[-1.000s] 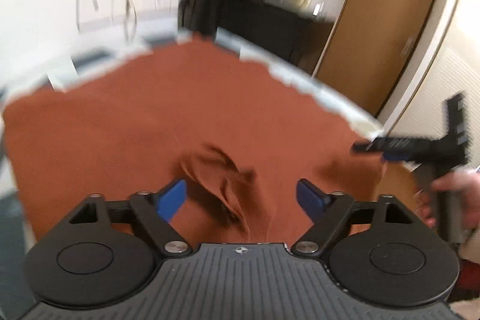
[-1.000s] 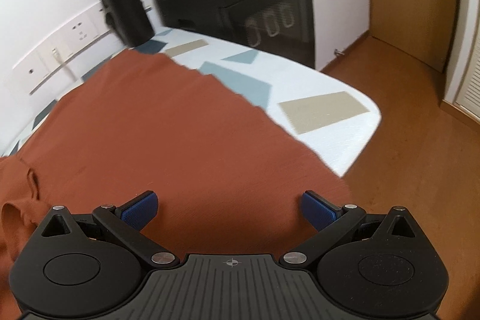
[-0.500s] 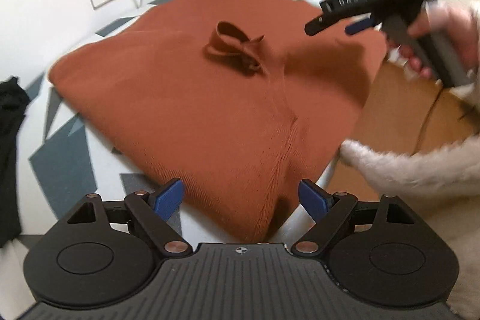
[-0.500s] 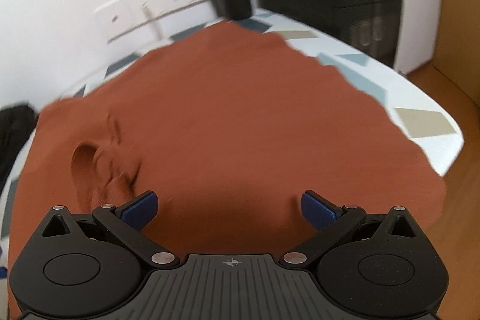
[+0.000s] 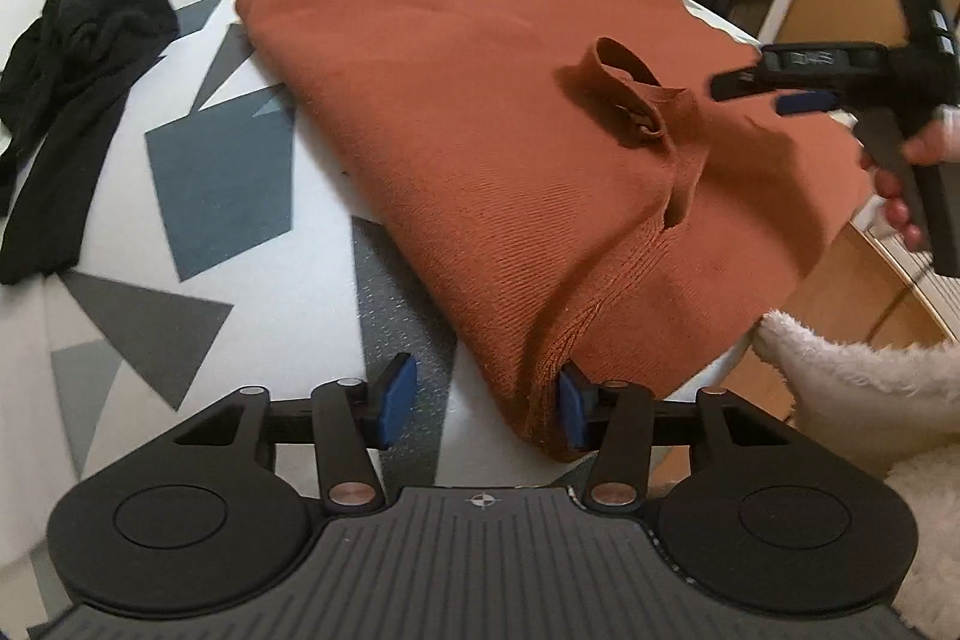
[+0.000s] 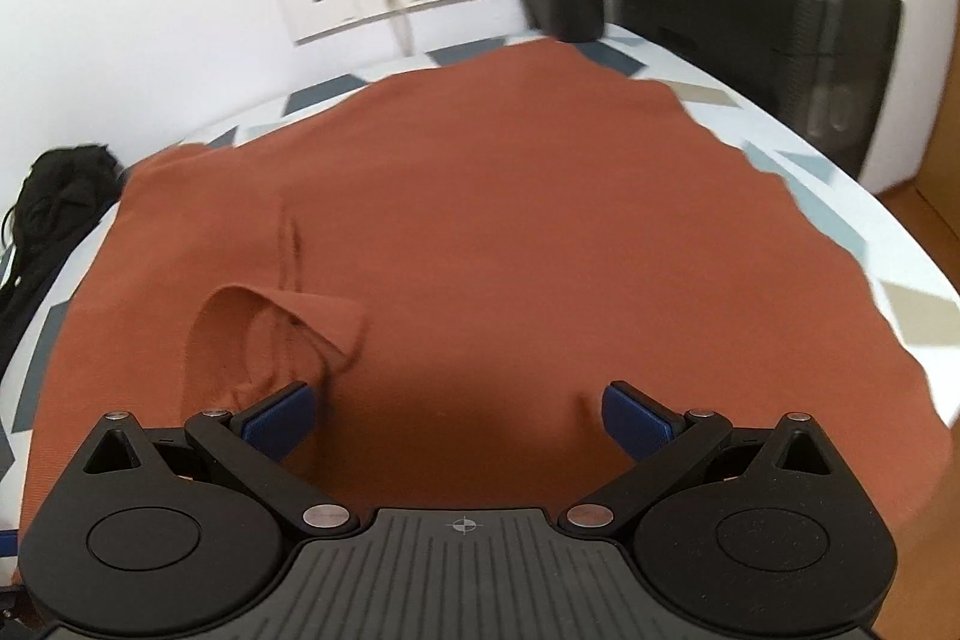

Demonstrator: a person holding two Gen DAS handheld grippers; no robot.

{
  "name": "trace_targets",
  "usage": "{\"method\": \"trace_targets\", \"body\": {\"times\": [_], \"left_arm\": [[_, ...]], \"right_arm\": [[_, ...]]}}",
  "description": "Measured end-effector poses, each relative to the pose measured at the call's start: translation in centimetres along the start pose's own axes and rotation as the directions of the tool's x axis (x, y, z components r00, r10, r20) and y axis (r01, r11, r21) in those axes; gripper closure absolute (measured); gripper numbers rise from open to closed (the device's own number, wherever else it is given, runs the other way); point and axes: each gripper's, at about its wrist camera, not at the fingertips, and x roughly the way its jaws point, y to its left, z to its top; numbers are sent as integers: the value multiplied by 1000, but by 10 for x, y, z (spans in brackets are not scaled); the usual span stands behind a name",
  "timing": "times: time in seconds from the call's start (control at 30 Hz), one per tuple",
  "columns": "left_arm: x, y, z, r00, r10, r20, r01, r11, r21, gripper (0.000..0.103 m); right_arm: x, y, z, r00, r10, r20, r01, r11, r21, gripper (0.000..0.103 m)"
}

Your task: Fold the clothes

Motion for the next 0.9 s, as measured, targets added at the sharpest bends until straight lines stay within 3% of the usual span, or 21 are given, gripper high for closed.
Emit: {"method": "trace_targets", "body": {"times": [0.1, 0.27, 0.37, 0.5, 0.6, 0.7, 0.8, 0.9], "left_arm": [[-8, 1, 12, 999, -52, 3, 52, 999, 14, 46], [-33, 20, 41, 989, -119, 93, 122, 992, -33, 36], [-23, 40, 63, 992, -42, 115, 53, 994, -93, 33], [16, 62, 85, 989, 116, 92, -98, 979, -177, 31], [37, 65, 95, 989, 141, 43, -130, 971, -201, 30], [40, 54, 94, 989, 140, 39, -131, 976, -174, 15], [43, 45, 86, 986, 164, 29, -158, 976, -147, 14], [48, 46, 81, 983, 181, 16, -175, 970, -171, 14]], "right_arm": [[9, 10, 1, 1000, -8, 1, 8, 1000, -29, 1], [19, 10, 4, 1000, -12, 8, 12, 1000, 0, 1], [27, 8, 7, 1000, -21, 14, 21, 1000, 16, 1], [39, 9, 11, 999, -38, 19, 38, 999, 20, 1], [48, 10, 13, 999, -50, 19, 50, 999, 11, 1], [55, 15, 14, 997, -72, 23, 72, 997, -30, 1], [60, 20, 16, 995, -92, 27, 94, 992, -86, 1], [64, 15, 21, 992, -121, 43, 123, 991, -58, 3]]}}
